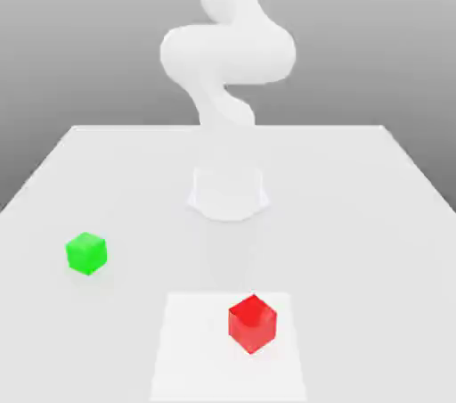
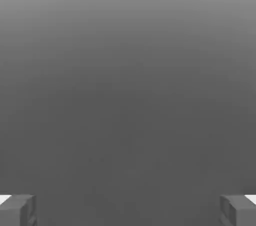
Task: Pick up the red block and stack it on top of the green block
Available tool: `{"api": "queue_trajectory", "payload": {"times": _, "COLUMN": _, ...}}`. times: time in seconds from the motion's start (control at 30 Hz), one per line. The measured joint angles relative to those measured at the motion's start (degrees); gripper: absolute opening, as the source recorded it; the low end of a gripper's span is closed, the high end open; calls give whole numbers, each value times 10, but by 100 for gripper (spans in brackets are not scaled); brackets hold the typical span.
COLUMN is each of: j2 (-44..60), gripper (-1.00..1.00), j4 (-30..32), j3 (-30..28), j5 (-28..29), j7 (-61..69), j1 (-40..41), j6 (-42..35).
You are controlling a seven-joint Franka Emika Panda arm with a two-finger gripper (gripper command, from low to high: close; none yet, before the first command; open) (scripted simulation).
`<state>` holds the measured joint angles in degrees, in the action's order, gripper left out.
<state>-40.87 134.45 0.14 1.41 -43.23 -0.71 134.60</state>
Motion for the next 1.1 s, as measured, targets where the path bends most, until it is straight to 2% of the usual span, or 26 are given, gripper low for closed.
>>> {"api": "queue_trajectory", "payload": {"times": 0.37, "j2": 236, "gripper": 0, "j4": 124, "j3": -15, "j5": 39, "j7": 144, "j1": -34, "j6": 133}}
{"api": "queue_trajectory", "payload": {"times": 0.5, "j2": 319, "gripper": 0, "j4": 168, "j3": -25, "j5": 32, "j7": 209, "j1": -50, "j6": 181}}
{"api": "queue_trajectory", "payload": {"times": 0.63, "j2": 401, "gripper": 0, "j4": 213, "j3": -22, "j5": -1, "j7": 293, "j1": -61, "j6": 229}}
{"api": "queue_trajectory", "payload": {"times": 0.87, "j2": 545, "gripper": 0, "j4": 210, "j3": -9, "j5": -25, "j7": 330, "j1": -55, "j6": 345}}
{"api": "queue_trajectory", "payload": {"times": 0.9, "j2": 557, "gripper": -100, "j4": 208, "j3": -9, "j5": -26, "j7": 331, "j1": -54, "j6": 355}}
{"api": "queue_trajectory", "payload": {"times": 1.1, "j2": 563, "gripper": -100, "j4": 207, "j3": -8, "j5": -24, "j7": 330, "j1": -53, "j6": 360}}
